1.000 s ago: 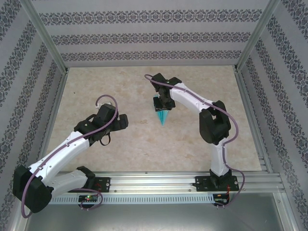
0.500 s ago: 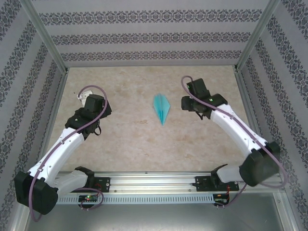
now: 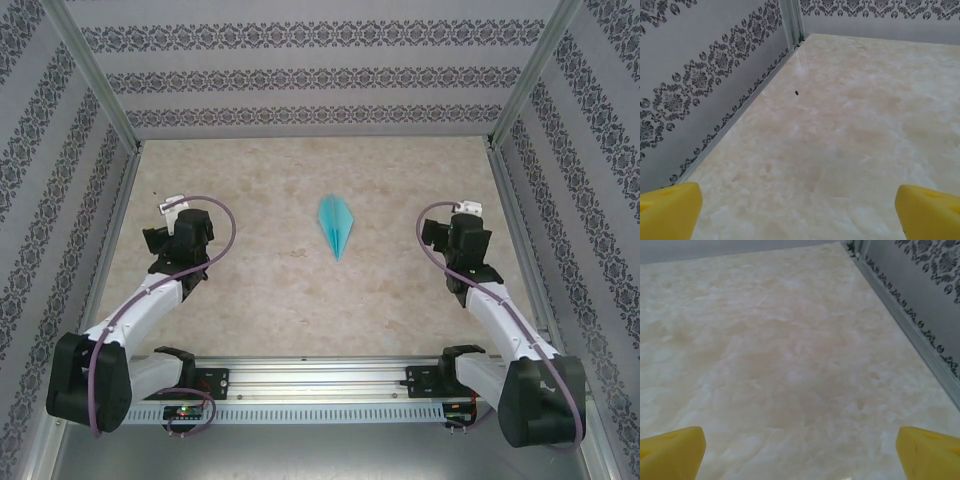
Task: Fold a paper plane with a square sheet of paper (fold left side to right side)
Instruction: Reset both arms
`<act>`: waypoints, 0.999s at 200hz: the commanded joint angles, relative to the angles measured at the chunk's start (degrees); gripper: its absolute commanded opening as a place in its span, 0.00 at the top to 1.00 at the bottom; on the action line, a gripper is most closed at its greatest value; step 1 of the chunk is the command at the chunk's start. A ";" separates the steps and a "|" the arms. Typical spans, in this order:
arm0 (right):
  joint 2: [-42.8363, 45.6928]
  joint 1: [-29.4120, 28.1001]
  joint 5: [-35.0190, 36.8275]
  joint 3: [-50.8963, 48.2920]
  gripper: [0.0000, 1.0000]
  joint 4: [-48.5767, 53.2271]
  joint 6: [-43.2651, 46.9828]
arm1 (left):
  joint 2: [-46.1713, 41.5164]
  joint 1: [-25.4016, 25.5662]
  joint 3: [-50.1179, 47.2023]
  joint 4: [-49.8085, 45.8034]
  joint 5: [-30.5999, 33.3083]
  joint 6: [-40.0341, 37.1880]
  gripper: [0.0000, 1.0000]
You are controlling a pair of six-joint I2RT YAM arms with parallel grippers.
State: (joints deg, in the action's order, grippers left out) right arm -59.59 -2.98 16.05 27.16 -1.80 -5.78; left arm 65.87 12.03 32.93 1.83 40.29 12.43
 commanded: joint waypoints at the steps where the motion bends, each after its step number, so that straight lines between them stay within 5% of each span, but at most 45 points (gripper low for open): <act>1: -2.29 1.42 -0.17 -4.28 0.02 -19.17 3.41 | 1.36 -2.29 -3.12 13.16 -3.71 -5.02 0.00; 98: -27.67 2.36 -9.10 -6.54 0.02 -53.72 6.28 | 17.23 -5.53 -11.04 44.02 -19.72 -10.18 0.00; 132: -26.86 4.24 -11.80 -5.27 0.02 -49.63 4.95 | 20.24 -5.62 -12.72 49.26 -25.66 -12.39 0.00; 146: -26.67 4.41 -12.12 -5.07 0.02 -49.05 4.98 | 24.86 -5.63 -14.19 58.23 -26.18 -13.18 0.00; 158: -26.50 4.38 -12.21 -5.03 0.02 -48.65 4.92 | 22.31 -5.74 -12.59 50.23 -27.94 -12.95 0.00; 200: -26.38 4.38 -12.01 -5.21 0.02 -48.92 5.08 | 23.54 -6.57 -10.59 48.49 -27.62 -12.24 0.00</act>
State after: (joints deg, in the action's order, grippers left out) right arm -86.43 1.26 5.37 21.89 -48.34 -0.27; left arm 89.32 6.70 21.06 48.73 13.96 0.58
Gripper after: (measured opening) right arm 0.980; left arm 0.997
